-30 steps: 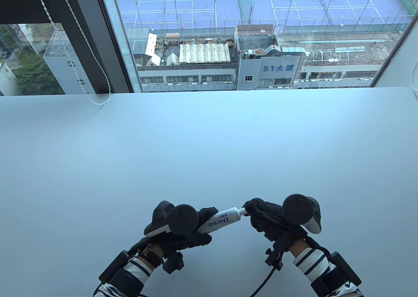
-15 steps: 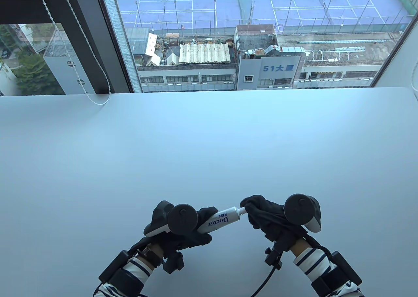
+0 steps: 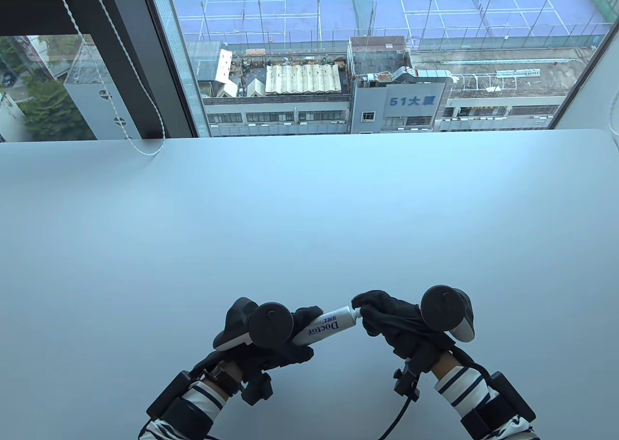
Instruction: Screw tube cap onto toothpaste tube (Screw with right hand)
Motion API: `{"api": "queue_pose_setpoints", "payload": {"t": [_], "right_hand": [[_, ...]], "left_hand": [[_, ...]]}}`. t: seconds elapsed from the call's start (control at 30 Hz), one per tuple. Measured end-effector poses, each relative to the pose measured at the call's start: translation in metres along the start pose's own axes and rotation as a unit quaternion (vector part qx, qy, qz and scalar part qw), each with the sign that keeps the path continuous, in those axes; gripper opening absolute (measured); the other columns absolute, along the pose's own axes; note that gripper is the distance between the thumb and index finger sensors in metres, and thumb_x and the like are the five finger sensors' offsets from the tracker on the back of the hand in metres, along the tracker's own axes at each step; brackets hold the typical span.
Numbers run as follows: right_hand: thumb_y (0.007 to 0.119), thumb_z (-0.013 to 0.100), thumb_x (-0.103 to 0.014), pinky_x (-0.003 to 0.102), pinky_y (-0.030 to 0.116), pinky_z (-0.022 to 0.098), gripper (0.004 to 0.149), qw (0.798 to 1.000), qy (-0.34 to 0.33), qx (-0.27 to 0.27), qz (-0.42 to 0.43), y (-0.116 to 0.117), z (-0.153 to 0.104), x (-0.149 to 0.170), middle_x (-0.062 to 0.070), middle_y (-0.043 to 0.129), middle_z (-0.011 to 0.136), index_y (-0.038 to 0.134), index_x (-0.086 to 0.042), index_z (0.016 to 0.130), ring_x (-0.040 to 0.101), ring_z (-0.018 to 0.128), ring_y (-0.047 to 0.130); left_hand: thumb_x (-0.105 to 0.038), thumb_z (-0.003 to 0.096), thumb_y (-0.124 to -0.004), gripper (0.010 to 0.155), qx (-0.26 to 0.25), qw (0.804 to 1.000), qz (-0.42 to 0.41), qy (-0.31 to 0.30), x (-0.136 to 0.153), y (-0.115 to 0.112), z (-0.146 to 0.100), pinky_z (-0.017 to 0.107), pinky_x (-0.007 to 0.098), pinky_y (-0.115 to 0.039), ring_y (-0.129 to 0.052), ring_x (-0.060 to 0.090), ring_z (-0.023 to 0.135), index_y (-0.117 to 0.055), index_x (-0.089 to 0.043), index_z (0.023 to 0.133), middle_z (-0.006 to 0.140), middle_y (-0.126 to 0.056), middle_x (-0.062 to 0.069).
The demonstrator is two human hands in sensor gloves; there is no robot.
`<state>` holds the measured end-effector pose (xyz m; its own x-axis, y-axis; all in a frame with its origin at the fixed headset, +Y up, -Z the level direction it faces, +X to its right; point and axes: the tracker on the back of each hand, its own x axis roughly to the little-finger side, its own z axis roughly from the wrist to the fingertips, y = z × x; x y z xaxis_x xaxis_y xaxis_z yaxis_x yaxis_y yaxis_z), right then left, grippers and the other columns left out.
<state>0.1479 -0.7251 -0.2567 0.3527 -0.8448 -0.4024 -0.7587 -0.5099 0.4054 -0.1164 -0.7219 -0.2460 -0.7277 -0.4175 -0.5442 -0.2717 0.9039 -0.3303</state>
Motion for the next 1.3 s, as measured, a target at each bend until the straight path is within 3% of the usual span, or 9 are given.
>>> {"api": "queue_pose_setpoints", "payload": {"t": [0.13, 0.23, 0.4, 0.57, 0.73, 0.83, 0.97, 1.1, 1.3], "right_hand": [[0.053, 0.062, -0.039, 0.060, 0.073, 0.027, 0.059, 0.999, 0.010, 0.037, -0.025, 0.000, -0.002, 0.001, 0.017, 0.089, 0.036, 0.080, 0.011, 0.077, 0.039, 0.033, 0.090], [0.049, 0.062, -0.048, 0.064, 0.070, 0.033, 0.072, 1.000, -0.003, 0.028, -0.007, -0.002, -0.004, 0.002, 0.025, 0.089, 0.051, 0.070, 0.015, 0.092, 0.047, 0.045, 0.088], [0.061, 0.065, -0.024, 0.063, 0.069, 0.039, 0.051, 0.999, -0.035, -0.023, 0.009, 0.000, 0.001, -0.002, 0.027, 0.083, 0.068, 0.056, 0.010, 0.103, 0.048, 0.057, 0.084], [0.057, 0.064, -0.024, 0.060, 0.073, 0.030, 0.047, 0.999, -0.020, 0.012, -0.028, 0.004, -0.001, -0.004, 0.019, 0.087, 0.049, 0.069, 0.015, 0.088, 0.040, 0.041, 0.089], [0.049, 0.060, -0.046, 0.062, 0.073, 0.026, 0.068, 0.998, 0.003, 0.039, -0.051, 0.001, -0.003, -0.002, 0.014, 0.087, 0.021, 0.088, 0.010, 0.063, 0.040, 0.029, 0.092], [0.048, 0.060, -0.054, 0.067, 0.068, 0.034, 0.079, 0.999, -0.008, 0.026, -0.040, -0.001, -0.004, -0.002, 0.024, 0.091, 0.045, 0.077, 0.016, 0.085, 0.050, 0.047, 0.088], [0.061, 0.065, -0.033, 0.065, 0.068, 0.040, 0.057, 0.999, -0.046, -0.017, -0.006, 0.001, -0.001, -0.005, 0.029, 0.083, 0.072, 0.057, 0.010, 0.103, 0.050, 0.061, 0.084], [0.060, 0.063, -0.022, 0.061, 0.072, 0.034, 0.047, 0.999, -0.040, 0.006, -0.029, 0.006, 0.000, -0.009, 0.023, 0.088, 0.058, 0.066, 0.015, 0.092, 0.044, 0.048, 0.089], [0.049, 0.060, -0.046, 0.060, 0.073, 0.024, 0.068, 0.992, -0.021, 0.059, -0.114, 0.004, -0.005, -0.011, 0.014, 0.089, 0.024, 0.087, 0.011, 0.065, 0.039, 0.028, 0.093]], "left_hand": [[-0.072, 0.0310, -0.079, 0.081, 0.000, 1.000, -0.002, -0.002, 0.000, 0.000, 0.000, 0.049, 0.046, -0.078, -0.094, 0.030, 0.057, -0.049, -0.039, 0.098, 0.080, -0.083, 0.012], [-0.072, 0.0311, -0.079, 0.081, -0.001, 1.000, -0.002, -0.001, 0.000, 0.000, 0.000, 0.049, 0.046, -0.078, -0.094, 0.030, 0.057, -0.049, -0.039, 0.098, 0.080, -0.083, 0.013], [-0.072, 0.0311, -0.079, 0.081, -0.002, 1.000, -0.005, 0.001, 0.001, 0.000, 0.000, 0.049, 0.046, -0.078, -0.094, 0.030, 0.057, -0.049, -0.038, 0.098, 0.081, -0.083, 0.013], [-0.072, 0.0311, -0.079, 0.081, -0.001, 1.000, 0.000, -0.004, -0.001, -0.001, 0.001, 0.049, 0.046, -0.078, -0.094, 0.030, 0.057, -0.049, -0.039, 0.098, 0.081, -0.083, 0.012], [-0.072, 0.0308, -0.079, 0.081, 0.003, 1.000, 0.003, -0.011, -0.003, -0.002, 0.001, 0.049, 0.046, -0.078, -0.093, 0.030, 0.058, -0.049, -0.039, 0.098, 0.081, -0.083, 0.012], [-0.072, 0.0308, -0.079, 0.081, 0.003, 1.000, 0.002, -0.010, -0.003, -0.002, 0.001, 0.049, 0.046, -0.078, -0.094, 0.030, 0.058, -0.049, -0.039, 0.098, 0.081, -0.083, 0.012], [-0.072, 0.0310, -0.079, 0.081, 0.000, 1.000, -0.007, -0.007, -0.001, -0.002, 0.001, 0.049, 0.046, -0.078, -0.094, 0.030, 0.058, -0.049, -0.039, 0.098, 0.081, -0.083, 0.012], [-0.072, 0.0310, -0.079, 0.081, -0.002, 1.000, -0.001, -0.010, -0.002, -0.003, 0.001, 0.049, 0.046, -0.078, -0.094, 0.030, 0.058, -0.049, -0.039, 0.098, 0.081, -0.083, 0.012], [-0.072, 0.0306, -0.079, 0.081, -0.006, 1.000, 0.006, -0.016, -0.005, -0.002, 0.000, 0.049, 0.046, -0.078, -0.094, 0.029, 0.058, -0.049, -0.039, 0.098, 0.081, -0.083, 0.012]]}}
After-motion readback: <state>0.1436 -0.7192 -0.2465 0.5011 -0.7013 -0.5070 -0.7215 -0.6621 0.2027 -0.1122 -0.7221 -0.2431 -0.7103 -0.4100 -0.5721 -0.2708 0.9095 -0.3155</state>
